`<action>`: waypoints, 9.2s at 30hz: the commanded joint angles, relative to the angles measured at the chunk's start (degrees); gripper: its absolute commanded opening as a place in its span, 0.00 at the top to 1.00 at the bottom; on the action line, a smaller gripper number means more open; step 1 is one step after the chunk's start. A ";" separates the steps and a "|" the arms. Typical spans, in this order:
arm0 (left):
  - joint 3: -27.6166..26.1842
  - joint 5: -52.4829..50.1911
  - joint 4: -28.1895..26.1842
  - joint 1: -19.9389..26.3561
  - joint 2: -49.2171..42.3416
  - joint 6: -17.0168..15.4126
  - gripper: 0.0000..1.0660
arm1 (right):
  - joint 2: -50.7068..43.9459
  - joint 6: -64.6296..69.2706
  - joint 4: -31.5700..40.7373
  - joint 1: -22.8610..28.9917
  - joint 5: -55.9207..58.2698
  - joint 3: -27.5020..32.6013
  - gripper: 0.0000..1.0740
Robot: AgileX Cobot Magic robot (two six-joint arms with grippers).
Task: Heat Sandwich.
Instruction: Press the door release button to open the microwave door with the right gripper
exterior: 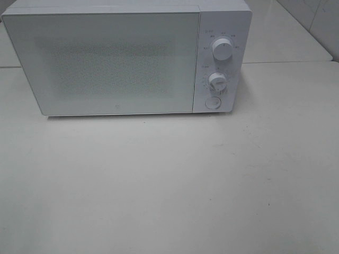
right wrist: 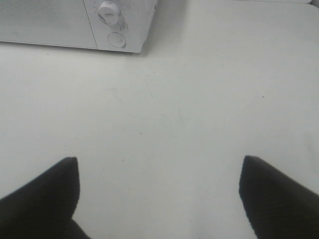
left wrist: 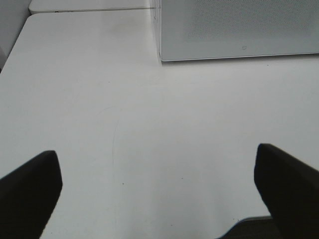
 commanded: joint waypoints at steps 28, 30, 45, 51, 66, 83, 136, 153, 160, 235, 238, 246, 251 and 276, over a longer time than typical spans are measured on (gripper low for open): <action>0.00 -0.52 -0.34 -0.06 -0.92 0.11 0.09 | 29.11 0.46 0.40 -0.46 -33.75 -0.63 0.29; 0.00 -0.52 -0.34 -0.06 -0.92 0.11 0.09 | 30.08 0.46 0.40 -0.46 -34.89 -0.63 0.29; 0.00 -0.52 -0.34 -0.06 -0.92 0.11 0.09 | 49.45 3.04 0.40 -0.46 -55.58 -0.63 0.29; 0.00 -0.52 -0.34 -0.06 -0.92 0.11 0.09 | 58.10 2.12 0.40 -0.29 -67.90 -0.63 0.29; 0.00 -0.52 -0.34 -0.06 -0.92 0.11 0.09 | 71.62 -5.27 9.00 3.09 -89.27 2.41 0.29; 0.00 -0.52 -0.34 -0.06 -0.92 0.11 0.09 | 84.00 -16.56 30.48 20.00 -104.22 3.21 0.29; 0.00 -0.52 -0.40 -0.06 -0.92 0.11 0.09 | 90.30 67.09 44.06 34.32 -108.58 2.92 0.51; 0.00 -0.52 -0.40 -0.06 -0.92 0.11 0.09 | 90.30 69.90 46.93 34.15 -108.63 2.92 1.00; 0.00 -0.52 -0.40 -0.06 -0.92 0.11 0.09 | 94.65 69.79 47.15 33.63 -110.01 1.09 1.00; 0.00 -0.52 -0.40 -0.06 -0.92 0.17 0.09 | 116.31 71.73 42.34 21.49 -110.41 -26.70 1.00; 0.00 -0.52 -0.40 -0.06 -0.92 0.17 0.09 | 116.77 71.73 43.32 21.03 -110.87 -27.39 1.00; 0.00 -0.52 -0.40 -0.06 -0.92 0.17 0.09 | 117.80 69.50 43.26 19.48 -115.91 -32.14 1.00; 0.00 -0.52 -0.40 -0.06 -0.92 0.17 0.09 | 117.80 68.87 42.11 19.48 -117.46 -33.06 1.00; 0.00 -0.52 -0.40 -0.06 -0.92 0.17 0.09 | 113.16 68.98 42.46 19.94 -106.63 -27.67 1.00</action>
